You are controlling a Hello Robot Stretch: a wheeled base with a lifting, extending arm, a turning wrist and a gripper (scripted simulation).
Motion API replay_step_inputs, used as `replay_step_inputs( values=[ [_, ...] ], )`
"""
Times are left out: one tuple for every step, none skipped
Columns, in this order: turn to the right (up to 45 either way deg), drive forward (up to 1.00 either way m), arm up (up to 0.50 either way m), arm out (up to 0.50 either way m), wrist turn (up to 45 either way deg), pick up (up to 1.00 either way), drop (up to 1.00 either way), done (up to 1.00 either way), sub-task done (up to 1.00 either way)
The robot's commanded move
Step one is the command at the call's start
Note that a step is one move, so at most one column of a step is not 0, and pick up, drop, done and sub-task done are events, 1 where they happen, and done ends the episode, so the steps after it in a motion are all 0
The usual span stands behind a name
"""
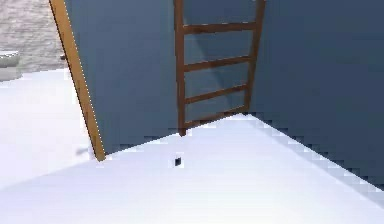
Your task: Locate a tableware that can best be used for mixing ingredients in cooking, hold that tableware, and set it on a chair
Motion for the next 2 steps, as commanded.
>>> replay_step_inputs(
  values=[
    [-45.0,0.0,0.0,0.0,0.0,0.0,0.0,0.0,0.0],
    [-3.0,0.0,0.0,0.0,0.0,0.0,0.0,0.0,0.0]
  ],
)
